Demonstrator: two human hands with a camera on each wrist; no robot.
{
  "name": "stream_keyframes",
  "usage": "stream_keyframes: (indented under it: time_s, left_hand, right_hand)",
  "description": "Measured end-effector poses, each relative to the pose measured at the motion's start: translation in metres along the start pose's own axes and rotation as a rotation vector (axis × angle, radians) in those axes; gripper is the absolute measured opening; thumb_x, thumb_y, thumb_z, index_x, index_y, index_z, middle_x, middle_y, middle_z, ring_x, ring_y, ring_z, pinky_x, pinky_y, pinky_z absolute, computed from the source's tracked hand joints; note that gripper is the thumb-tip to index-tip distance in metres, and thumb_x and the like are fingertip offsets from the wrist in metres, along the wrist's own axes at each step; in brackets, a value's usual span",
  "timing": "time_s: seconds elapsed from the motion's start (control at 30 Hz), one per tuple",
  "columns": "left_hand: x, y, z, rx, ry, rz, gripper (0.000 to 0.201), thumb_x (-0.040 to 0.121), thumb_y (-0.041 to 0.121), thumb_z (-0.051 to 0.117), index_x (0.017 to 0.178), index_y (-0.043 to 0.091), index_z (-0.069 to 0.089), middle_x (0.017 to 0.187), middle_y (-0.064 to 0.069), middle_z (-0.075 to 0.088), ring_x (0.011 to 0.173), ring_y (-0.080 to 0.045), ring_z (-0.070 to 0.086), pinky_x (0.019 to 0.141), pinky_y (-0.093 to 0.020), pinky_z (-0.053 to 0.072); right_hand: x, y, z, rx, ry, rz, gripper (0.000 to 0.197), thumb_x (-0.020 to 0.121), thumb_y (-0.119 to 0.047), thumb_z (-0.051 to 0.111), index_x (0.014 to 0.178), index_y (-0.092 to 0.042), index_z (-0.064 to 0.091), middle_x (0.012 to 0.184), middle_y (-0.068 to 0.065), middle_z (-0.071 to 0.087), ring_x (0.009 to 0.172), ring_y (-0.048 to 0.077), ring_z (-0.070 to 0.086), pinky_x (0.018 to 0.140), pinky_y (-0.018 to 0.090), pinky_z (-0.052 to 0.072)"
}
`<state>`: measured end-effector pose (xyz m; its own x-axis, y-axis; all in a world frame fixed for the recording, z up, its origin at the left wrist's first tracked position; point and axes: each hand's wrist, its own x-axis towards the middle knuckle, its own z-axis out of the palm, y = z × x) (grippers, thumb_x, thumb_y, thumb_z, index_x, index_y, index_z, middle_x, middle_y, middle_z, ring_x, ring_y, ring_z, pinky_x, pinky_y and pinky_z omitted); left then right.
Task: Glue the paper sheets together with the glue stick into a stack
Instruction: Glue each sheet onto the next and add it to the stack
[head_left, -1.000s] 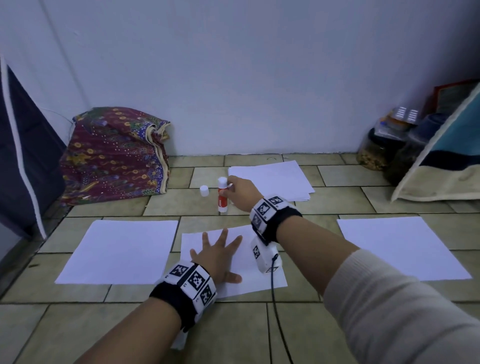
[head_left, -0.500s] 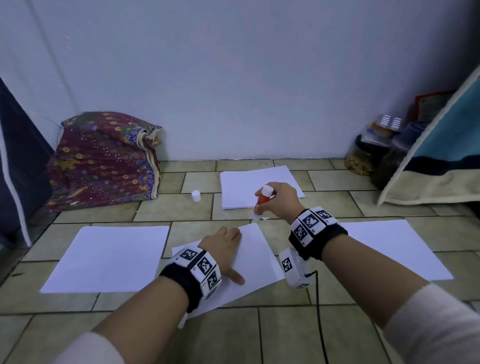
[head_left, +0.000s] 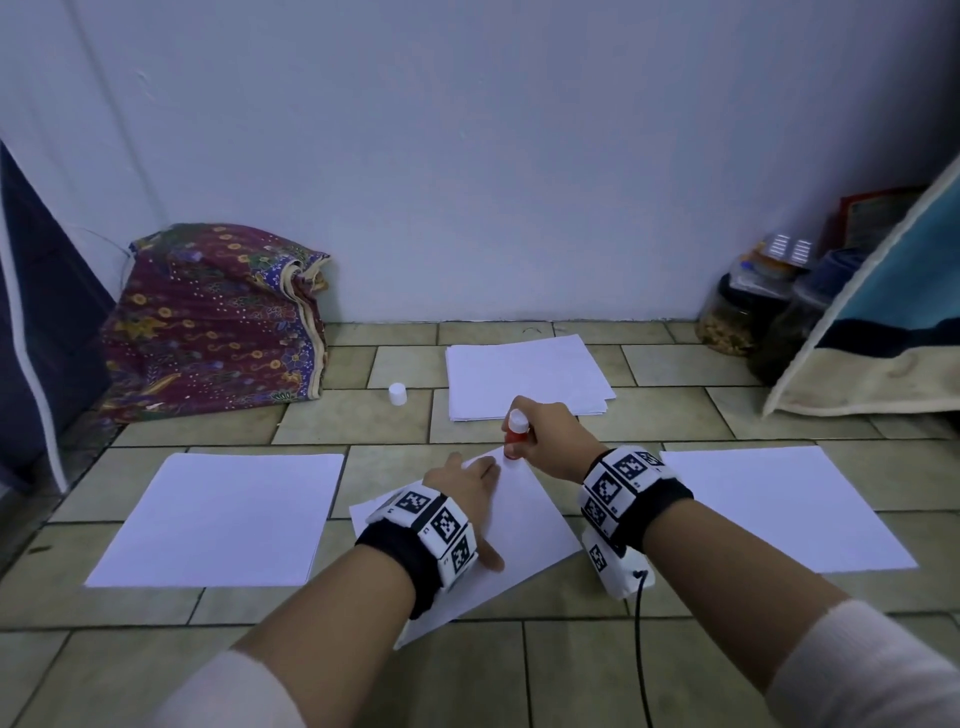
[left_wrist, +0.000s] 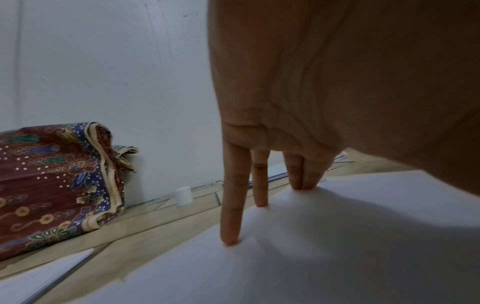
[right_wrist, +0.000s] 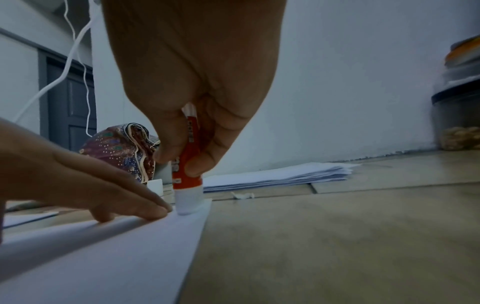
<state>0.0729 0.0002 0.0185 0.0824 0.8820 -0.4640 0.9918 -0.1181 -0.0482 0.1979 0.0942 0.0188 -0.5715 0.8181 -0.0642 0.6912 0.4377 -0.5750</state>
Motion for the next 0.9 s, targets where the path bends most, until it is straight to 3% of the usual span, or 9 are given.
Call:
stream_keyframes:
  time_s: [0.2,0.33,0.47,0.57,0.7,0.8,0.9]
  left_hand:
    - [0.002,-0.002,0.005,0.012,0.002,0.009,0.112,0.071,0.063,0.071,0.152,0.015,0.011,0.16,0.007,0.01,0.133,-0.027,0.027,0.097,-0.04,0.042]
    - [0.003,-0.004,0.007,0.008,0.015,0.021,0.111,0.071,0.064,0.071,0.152,0.016,0.012,0.16,0.006,0.009,0.133,-0.027,0.026,0.099,-0.04,0.041]
    - [0.004,-0.006,0.008,0.028,0.007,0.037,0.111,0.073,0.063,0.069,0.152,0.014,0.01,0.161,0.005,0.007,0.135,-0.028,0.024,0.101,-0.042,0.04]
    - [0.005,-0.009,0.005,0.059,-0.027,0.064,0.102,0.082,0.053,0.067,0.153,0.013,0.005,0.161,0.003,0.003,0.137,-0.03,0.02,0.102,-0.044,0.042]
    - [0.005,-0.019,0.0,0.082,-0.094,0.103,0.089,0.091,0.031,0.061,0.154,0.023,-0.001,0.162,0.0,0.0,0.141,-0.032,0.014,0.104,-0.046,0.04]
    - [0.002,-0.023,0.003,0.09,-0.066,0.049,0.081,0.089,0.037,0.062,0.152,0.02,0.013,0.159,-0.005,0.004,0.142,-0.028,0.014,0.1,-0.042,0.043]
    - [0.0,-0.023,0.009,0.038,0.005,0.029,0.073,0.088,0.04,0.063,0.141,0.007,0.025,0.158,-0.008,-0.007,0.144,-0.025,0.006,0.099,-0.041,0.043]
  right_hand:
    - [-0.015,0.002,-0.009,-0.063,-0.101,-0.09,0.023,0.083,-0.012,0.069,0.094,-0.019,0.051,0.102,0.009,0.065,0.094,0.025,0.058,0.079,0.033,0.046]
    - [-0.034,0.01,-0.011,-0.047,-0.143,-0.124,0.019,0.081,-0.01,0.07,0.09,-0.019,0.056,0.094,0.003,0.069,0.086,0.018,0.061,0.079,0.034,0.052]
    - [-0.055,0.017,-0.015,-0.056,-0.188,-0.165,0.019,0.081,-0.008,0.069,0.088,-0.02,0.057,0.092,-0.001,0.07,0.082,0.012,0.062,0.075,0.022,0.049]
    - [-0.069,0.022,-0.018,-0.04,-0.239,-0.154,0.022,0.08,-0.007,0.068,0.087,-0.023,0.055,0.091,-0.002,0.071,0.082,0.011,0.063,0.075,0.02,0.049]
    - [-0.078,0.031,-0.026,-0.004,-0.273,-0.091,0.018,0.078,-0.01,0.071,0.084,-0.02,0.057,0.086,-0.001,0.068,0.066,0.001,0.057,0.066,0.021,0.05]
    - [-0.078,0.04,-0.028,0.383,-0.131,0.085,0.013,0.081,-0.005,0.072,0.08,-0.01,0.06,0.074,0.004,0.064,0.053,0.004,0.057,0.053,0.021,0.048]
    - [-0.074,0.046,-0.03,0.887,0.056,0.35,0.013,0.087,-0.008,0.065,0.076,-0.004,0.059,0.067,0.011,0.059,0.047,0.014,0.053,0.046,0.022,0.043]
